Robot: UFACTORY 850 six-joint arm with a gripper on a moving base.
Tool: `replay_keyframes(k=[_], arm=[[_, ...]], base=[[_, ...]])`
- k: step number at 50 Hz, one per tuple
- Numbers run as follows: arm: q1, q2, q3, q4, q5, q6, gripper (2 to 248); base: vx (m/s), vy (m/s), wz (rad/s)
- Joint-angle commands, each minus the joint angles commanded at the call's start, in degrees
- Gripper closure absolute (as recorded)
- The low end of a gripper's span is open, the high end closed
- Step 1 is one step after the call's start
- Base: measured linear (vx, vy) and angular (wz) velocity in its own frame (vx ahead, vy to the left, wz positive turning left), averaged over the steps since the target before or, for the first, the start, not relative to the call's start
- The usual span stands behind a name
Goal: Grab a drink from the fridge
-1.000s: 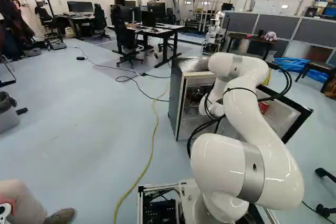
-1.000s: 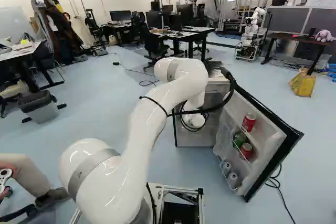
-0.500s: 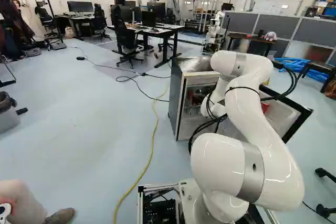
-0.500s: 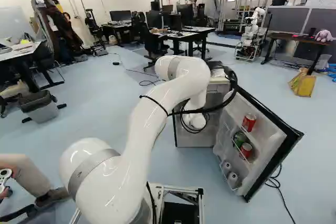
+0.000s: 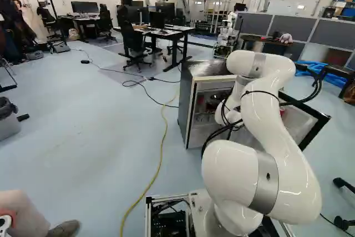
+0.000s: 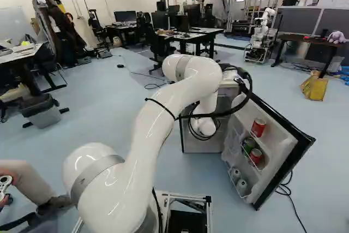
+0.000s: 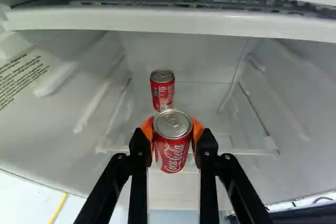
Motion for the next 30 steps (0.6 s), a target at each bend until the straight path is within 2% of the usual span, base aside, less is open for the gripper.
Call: replay_keyframes(k=[30], arm=[[-2.5, 7.5, 7.5, 0.0, 0.0, 0.0, 157]], base=[[0.0, 0.0, 0.0]])
